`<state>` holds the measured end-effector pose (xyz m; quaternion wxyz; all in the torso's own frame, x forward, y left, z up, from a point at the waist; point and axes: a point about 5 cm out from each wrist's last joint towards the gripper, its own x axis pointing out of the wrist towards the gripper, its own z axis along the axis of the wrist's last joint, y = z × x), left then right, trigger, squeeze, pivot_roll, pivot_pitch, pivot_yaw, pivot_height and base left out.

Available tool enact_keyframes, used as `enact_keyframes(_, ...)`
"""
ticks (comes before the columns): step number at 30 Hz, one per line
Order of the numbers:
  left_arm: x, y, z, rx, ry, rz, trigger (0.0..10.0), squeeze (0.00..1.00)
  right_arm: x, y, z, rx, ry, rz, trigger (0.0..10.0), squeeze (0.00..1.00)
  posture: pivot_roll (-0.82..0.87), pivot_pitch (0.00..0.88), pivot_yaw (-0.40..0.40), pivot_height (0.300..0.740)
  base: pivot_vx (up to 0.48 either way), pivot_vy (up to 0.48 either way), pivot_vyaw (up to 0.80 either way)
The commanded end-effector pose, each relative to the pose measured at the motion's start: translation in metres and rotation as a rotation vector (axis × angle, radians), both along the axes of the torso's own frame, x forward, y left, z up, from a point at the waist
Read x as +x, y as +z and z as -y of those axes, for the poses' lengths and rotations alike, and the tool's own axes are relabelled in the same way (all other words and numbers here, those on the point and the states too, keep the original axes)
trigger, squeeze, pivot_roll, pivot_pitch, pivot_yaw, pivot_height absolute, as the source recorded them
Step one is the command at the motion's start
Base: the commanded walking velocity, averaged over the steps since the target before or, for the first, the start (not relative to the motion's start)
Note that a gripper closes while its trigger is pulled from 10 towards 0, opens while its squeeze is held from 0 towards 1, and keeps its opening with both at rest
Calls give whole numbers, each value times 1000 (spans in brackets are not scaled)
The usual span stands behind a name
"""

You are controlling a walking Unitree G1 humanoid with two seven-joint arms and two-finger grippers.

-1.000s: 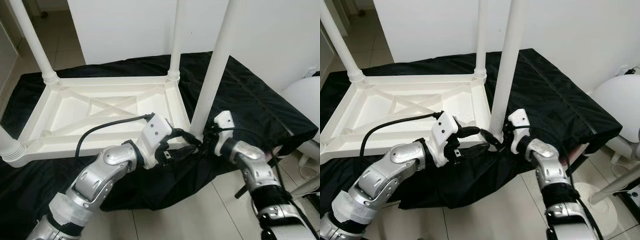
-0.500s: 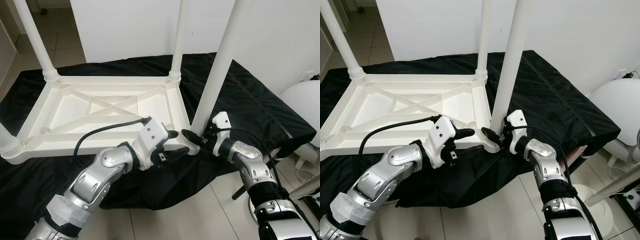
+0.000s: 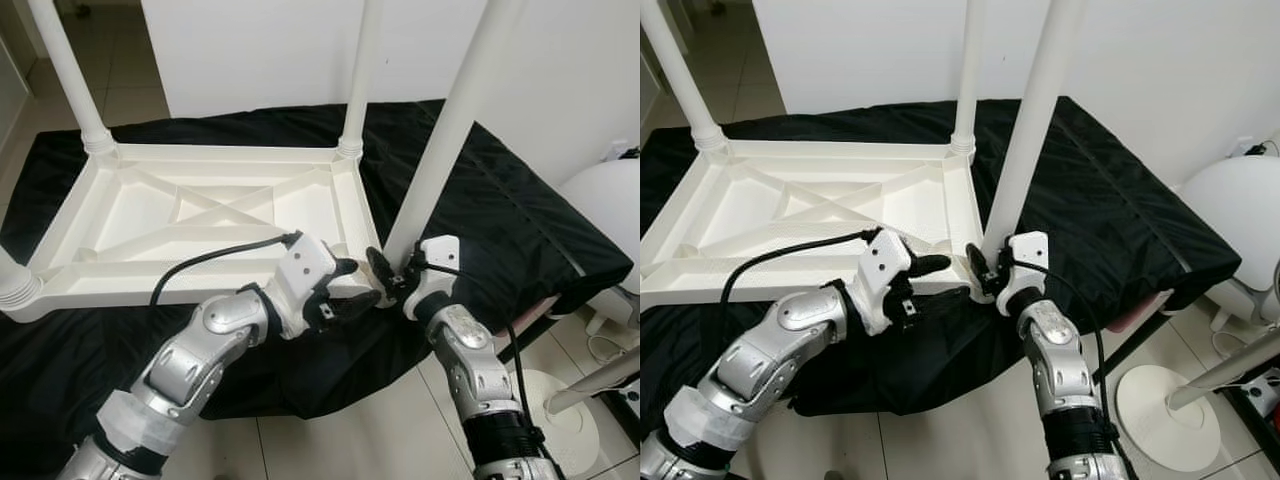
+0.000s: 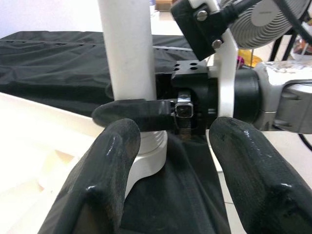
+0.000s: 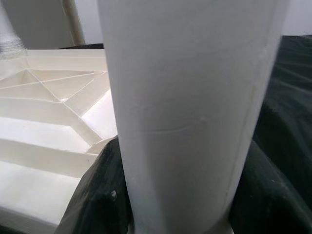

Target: Building children table

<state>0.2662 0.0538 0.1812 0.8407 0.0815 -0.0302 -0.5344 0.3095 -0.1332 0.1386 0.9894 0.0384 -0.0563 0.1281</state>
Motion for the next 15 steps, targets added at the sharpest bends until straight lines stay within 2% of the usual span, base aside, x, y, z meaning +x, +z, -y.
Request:
enact_keyframes(1,-3,0,2,5,-41,-1,10000,0,-2,2,-2,106,-192,-30,10000,0,-70,43,-18,740,0,0,0)
enact_keyframes(2,-2,1,1,1,-38,-5,10000,0,-3,-2,-10,142,-260,-77,10000,0,-73,46,-13,740,0,0,0)
enact_keyframes(4,-2,1,1,-4,-37,-9,10000,0,-5,-3,-19,167,-289,-133,10000,0,-80,48,-5,740,0,0,0)
enact_keyframes(7,-1,2,2,-7,-36,-12,10000,0,-5,3,-19,154,-281,-107,10000,0,-80,48,-5,740,0,0,0)
enact_keyframes(9,-1,2,2,-7,-38,-13,10000,0,-6,7,-13,100,-285,-68,10000,0,-80,48,-5,740,0,0,0)
enact_keyframes(13,0,3,3,-7,-39,-12,10000,0,-9,8,-13,73,-260,-58,10000,8,-89,47,3,740,0,0,0)
enact_keyframes(14,0,3,3,-9,-40,-12,10000,0,-12,10,-14,71,-226,-40,10000,1000,-92,45,2,740,0,0,0)
enact_keyframes(15,0,3,3,-10,-41,-12,10000,0,-15,11,-15,83,-182,-26,10000,1000,-92,45,2,740,0,0,0)
